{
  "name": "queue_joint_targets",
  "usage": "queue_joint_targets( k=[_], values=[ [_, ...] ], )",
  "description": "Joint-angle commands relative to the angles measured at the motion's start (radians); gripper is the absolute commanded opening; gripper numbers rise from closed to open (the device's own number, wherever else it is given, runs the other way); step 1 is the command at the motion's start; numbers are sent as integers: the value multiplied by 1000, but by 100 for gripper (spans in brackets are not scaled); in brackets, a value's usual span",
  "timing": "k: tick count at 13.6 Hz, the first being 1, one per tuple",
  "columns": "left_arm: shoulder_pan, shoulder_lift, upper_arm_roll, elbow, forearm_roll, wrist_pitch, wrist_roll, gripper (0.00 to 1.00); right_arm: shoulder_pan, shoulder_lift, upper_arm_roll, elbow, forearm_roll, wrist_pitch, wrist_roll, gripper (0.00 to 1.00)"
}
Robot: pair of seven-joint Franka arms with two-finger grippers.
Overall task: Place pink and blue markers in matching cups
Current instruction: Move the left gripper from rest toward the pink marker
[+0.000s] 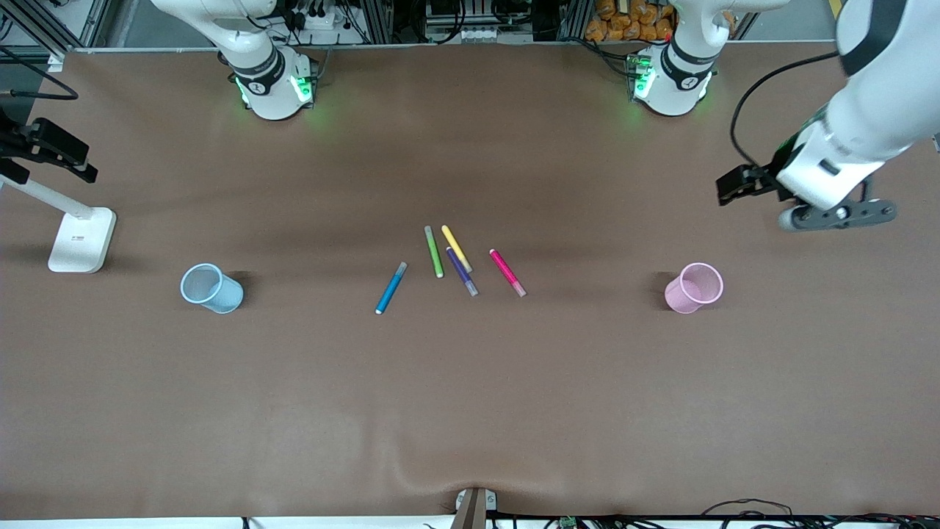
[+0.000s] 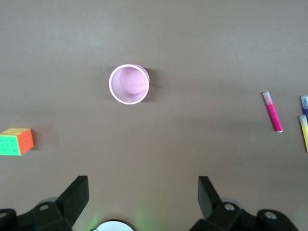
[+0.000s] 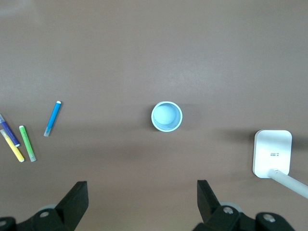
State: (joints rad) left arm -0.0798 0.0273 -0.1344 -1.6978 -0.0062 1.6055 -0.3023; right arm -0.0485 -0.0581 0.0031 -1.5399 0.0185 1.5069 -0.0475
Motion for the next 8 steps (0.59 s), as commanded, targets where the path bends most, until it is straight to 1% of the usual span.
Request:
queue_joint_targets(
  k=[1,3,4,8],
  values=[
    [-3,55,-60,23,34,8,-110,100,-4,12,3,24,-12,-14,-11,100],
    [-6,97,-123,24,87,21,-174,100,-4,12,3,24,-12,-14,-11,100],
    [-12,118,-142,24,98,34,-210,100,-5,12,3,24,-11,-14,-11,100],
    [-95,199,-146,24,100,105,-378,100,-5,14,3,24,-2,-11,-9,100]
  ],
)
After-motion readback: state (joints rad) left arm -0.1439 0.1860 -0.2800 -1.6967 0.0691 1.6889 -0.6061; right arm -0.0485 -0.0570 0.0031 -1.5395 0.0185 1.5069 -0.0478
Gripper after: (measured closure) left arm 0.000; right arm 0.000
